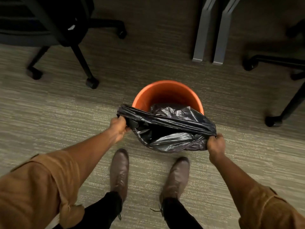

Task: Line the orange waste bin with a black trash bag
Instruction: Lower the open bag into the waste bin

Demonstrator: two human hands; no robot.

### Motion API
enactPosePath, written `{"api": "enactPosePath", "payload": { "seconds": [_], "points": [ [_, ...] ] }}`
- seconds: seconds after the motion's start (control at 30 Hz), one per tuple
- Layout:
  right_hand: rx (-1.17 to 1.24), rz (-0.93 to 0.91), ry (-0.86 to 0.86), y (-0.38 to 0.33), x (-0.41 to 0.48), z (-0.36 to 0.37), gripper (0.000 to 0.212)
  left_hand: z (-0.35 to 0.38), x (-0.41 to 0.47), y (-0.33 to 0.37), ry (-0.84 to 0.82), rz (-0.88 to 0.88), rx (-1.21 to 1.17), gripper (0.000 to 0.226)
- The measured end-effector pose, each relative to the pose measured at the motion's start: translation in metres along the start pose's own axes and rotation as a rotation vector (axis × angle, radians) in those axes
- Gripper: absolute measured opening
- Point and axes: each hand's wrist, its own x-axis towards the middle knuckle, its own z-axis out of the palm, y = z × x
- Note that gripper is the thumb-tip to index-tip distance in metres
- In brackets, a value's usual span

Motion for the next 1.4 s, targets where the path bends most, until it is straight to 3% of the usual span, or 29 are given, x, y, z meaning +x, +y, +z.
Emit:
{"api": "enactPosePath", "payload": {
  "seconds": [0.1, 0.27, 0.4, 0.5, 0.67, 0.73, 0.8, 1.03, 1.2, 1.4],
  "points": [
    [0.046, 0.060, -0.052, -0.022, 0.014, -0.002, 0.009, 0.005, 0.000, 0.026, 0.001, -0.003, 0.017, 0.020],
    [0.089, 0.104, -0.054, -0.068, 0.030, -0.010, 0.032, 0.010, 0.005, 0.073, 0.080, 0.104, 0.135, 0.012],
    [0.092, 0.112, -0.097, -0.108, 0.034, -0.015, 0.018, 0.013, 0.014, 0.105, 0.154, 0.198, 0.383, 0.022],
    [0.160, 0.170, -0.163, -0.131, 0.034, -0.009, 0.031, 0.013, 0.021, 0.117, 0.168, 0.247, 0.525, 0.020],
    [0.202, 0.283, -0.198, -0.157, 0.032, 0.000, 0.028, 0.022, 0.023, 0.122, 0.065, 0.197, 0.529, 0.021],
    [0.182, 0.273, -0.197, -0.162, 0.033, 0.003, 0.022, 0.028, 0.022, 0.123, 0.012, 0.174, 0.483, 0.004],
    [0.166, 0.236, -0.193, -0.166, 0.032, 0.006, 0.019, 0.031, 0.024, 0.123, -0.010, 0.161, 0.457, 0.012],
    [0.184, 0.158, -0.245, -0.177, 0.031, 0.014, 0.005, 0.048, 0.036, 0.126, -0.077, 0.254, 0.542, 0.004],
    [0.110, 0.040, -0.306, -0.184, 0.033, 0.023, 0.009, 0.063, 0.041, 0.128, -0.116, 0.363, 0.558, 0.012],
    [0.089, 0.087, -0.328, -0.192, 0.046, 0.034, 0.006, 0.065, 0.053, 0.121, -0.129, 0.343, 0.649, 0.012]
  ]
}}
